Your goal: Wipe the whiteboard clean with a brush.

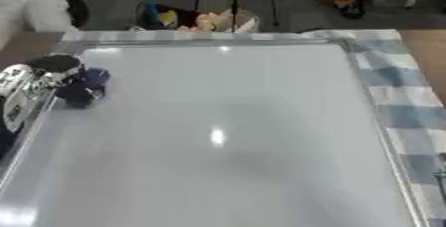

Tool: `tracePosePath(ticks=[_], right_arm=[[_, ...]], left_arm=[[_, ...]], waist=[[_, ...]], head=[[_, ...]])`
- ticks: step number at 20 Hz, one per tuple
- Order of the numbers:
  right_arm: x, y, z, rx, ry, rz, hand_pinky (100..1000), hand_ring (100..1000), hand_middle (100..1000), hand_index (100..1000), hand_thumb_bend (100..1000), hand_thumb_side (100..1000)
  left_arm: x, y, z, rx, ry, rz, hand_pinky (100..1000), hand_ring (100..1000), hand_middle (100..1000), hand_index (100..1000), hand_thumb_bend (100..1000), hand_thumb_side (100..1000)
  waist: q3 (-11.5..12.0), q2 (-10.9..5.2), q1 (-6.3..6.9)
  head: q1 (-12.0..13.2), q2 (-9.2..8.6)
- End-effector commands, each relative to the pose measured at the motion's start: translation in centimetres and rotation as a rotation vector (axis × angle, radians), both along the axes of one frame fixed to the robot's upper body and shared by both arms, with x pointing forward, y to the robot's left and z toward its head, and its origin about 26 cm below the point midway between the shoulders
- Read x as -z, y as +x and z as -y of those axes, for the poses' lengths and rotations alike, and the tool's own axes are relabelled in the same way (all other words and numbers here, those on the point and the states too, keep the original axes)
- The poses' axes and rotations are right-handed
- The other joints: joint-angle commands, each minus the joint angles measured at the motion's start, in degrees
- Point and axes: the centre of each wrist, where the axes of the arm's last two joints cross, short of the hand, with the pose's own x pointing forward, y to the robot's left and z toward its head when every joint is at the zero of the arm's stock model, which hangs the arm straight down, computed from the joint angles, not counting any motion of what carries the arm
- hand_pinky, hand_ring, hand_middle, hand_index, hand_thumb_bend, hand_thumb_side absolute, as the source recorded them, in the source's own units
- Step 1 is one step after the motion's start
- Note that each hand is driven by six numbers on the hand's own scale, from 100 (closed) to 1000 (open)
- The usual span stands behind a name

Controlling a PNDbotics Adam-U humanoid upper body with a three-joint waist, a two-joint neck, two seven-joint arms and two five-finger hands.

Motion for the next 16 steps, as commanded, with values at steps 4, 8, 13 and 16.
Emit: tracePosePath(ticks=[4, 8, 13, 16], right_arm=[[-0.8, -0.2, 0.1, 0.0, -0.01, 0.029, 777, 860, 676, 794, 100, 878], [-0.8, -0.2, 0.1, 0.001, -0.007, 0.031, 778, 860, 676, 794, 100, 878], [-0.8, -0.2, 0.0, 0.0, -0.007, 0.031, 777, 860, 676, 794, 100, 878], [-0.8, -0.2, 0.0, 0.0, -0.005, 0.031, 777, 860, 675, 794, 100, 877]], left_arm=[[1.1, 0.1, 2.5, 0.099, 0.024, -0.056, 254, 360, 338, 616, 100, 695], [1.0, -0.1, 3.5, 0.158, 0.039, -0.072, 253, 359, 337, 615, 100, 699], [0.7, -0.5, 4.6, 0.226, 0.049, -0.085, 247, 354, 330, 610, 100, 701], [0.4, -0.6, 4.9, 0.246, 0.049, -0.085, 242, 350, 326, 606, 100, 703]], waist=[[-0.4, -0.8, -0.15], [-0.5, -0.79, -0.08], [-0.6, -0.81, 0.01], [-0.6, -0.81, 0.04]], head=[[0.2, -0.54], [0.2, -0.55], [0.3, -0.46], [0.2, -0.44]])
